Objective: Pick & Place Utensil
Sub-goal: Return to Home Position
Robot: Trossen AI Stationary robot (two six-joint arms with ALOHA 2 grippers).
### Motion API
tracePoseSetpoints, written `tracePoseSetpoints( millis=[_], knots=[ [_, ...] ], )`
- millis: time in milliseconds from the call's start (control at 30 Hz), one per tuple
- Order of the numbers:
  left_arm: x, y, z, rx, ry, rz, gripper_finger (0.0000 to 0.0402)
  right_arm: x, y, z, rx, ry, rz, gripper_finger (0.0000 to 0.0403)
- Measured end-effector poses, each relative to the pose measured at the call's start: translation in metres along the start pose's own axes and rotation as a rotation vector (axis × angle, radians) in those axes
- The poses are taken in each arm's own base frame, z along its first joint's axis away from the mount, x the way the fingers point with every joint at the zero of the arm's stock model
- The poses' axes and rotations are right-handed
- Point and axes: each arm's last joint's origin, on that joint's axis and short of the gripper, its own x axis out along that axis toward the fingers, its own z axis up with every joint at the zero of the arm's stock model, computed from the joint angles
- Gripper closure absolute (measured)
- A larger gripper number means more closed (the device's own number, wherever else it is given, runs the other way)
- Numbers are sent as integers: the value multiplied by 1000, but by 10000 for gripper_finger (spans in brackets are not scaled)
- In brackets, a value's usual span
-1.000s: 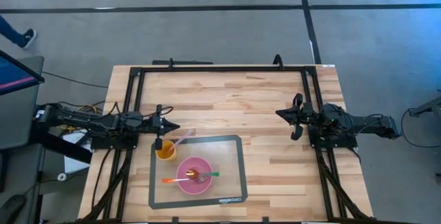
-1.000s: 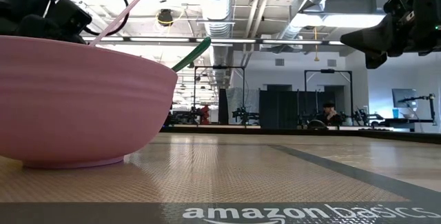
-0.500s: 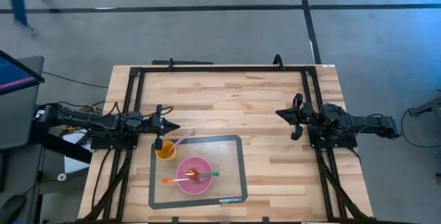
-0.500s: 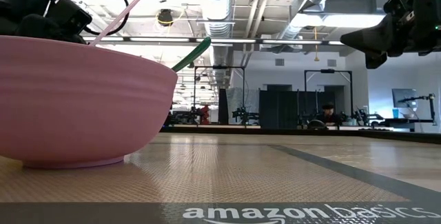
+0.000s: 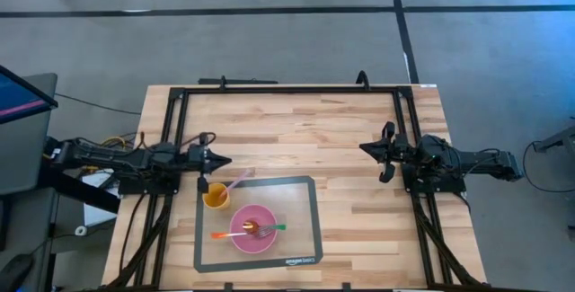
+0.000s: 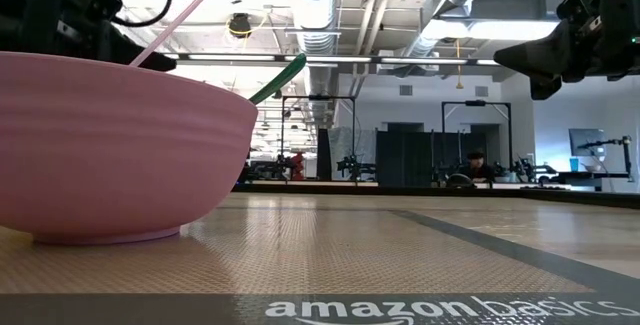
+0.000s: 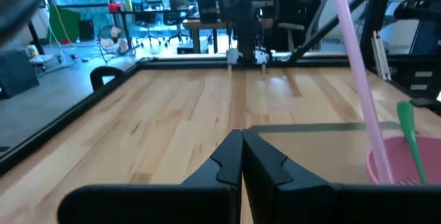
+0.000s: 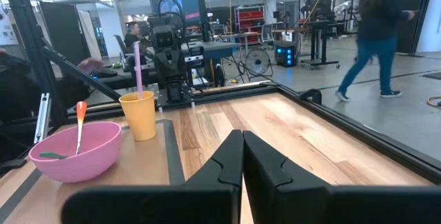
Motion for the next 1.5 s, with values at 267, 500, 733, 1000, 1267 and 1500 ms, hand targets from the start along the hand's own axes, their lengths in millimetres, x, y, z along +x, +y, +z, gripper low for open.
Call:
tracePoseSetpoints(
  millis=[267,500,733,1000,1267,1500],
  knots=[
    [-4,1,6,-11,-65,5,394,0,0,0,0,0,0,402],
    [-8,2,10,-20,-119,8,394,0,0,0,0,0,0,402],
    [-11,3,14,-28,-163,12,394,0,0,0,0,0,1,402],
    [-11,3,15,-28,-167,12,394,0,0,0,0,0,0,402],
    [-11,3,15,-29,-170,12,394,0,0,0,0,0,0,402],
    [-11,3,15,-29,-172,12,394,0,0,0,0,0,0,402]
  ],
)
